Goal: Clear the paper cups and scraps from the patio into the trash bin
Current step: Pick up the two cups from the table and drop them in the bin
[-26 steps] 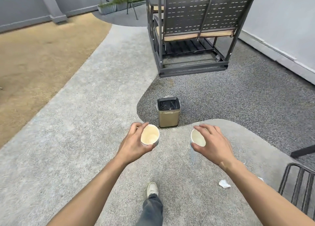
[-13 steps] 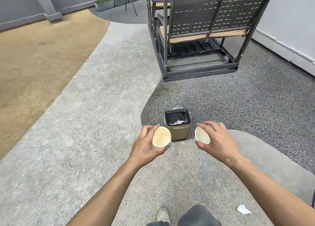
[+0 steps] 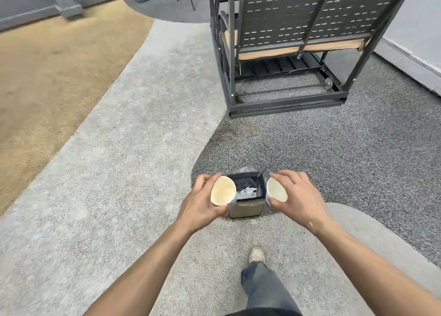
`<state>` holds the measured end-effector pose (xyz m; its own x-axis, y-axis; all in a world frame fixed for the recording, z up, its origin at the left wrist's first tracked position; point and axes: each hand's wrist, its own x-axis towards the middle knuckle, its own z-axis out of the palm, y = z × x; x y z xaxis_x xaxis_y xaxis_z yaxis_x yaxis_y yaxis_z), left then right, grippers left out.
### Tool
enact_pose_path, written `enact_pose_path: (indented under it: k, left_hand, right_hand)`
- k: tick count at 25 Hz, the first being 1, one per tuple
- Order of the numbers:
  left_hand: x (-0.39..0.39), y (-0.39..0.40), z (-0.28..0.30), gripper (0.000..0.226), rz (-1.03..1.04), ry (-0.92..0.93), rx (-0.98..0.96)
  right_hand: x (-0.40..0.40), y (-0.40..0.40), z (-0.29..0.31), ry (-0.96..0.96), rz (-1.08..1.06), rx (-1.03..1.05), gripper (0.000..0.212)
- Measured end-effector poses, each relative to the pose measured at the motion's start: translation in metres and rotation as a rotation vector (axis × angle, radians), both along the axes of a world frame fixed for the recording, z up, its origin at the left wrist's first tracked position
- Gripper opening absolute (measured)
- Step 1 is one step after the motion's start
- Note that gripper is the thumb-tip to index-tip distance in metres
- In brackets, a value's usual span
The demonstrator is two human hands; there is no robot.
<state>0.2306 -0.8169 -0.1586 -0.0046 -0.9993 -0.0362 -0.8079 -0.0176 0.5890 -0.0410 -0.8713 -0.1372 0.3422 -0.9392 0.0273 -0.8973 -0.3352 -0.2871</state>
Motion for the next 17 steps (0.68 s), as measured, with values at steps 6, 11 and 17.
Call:
enact_pose_path:
  k: [6,11,17]
  left_hand:
    - [-0.025,-0.100,-0.011,0.090,0.055,0.019,0.057]
    - [-0.019,-0.151,-0.026,0.091,0.074,0.003,0.159]
    - [0.006,-0.193,-0.064,0.094,0.006,-0.045,0.240]
  right_hand:
    - [-0.013,-0.112,-0.008,0.010,0.033,0.050,0.065]
    - [-0.006,-0.164,-0.031,0.005,0.044,0.122,0.066]
    - [0.019,-0.196,-0.076,-0.018,-0.025,0.214,0.067]
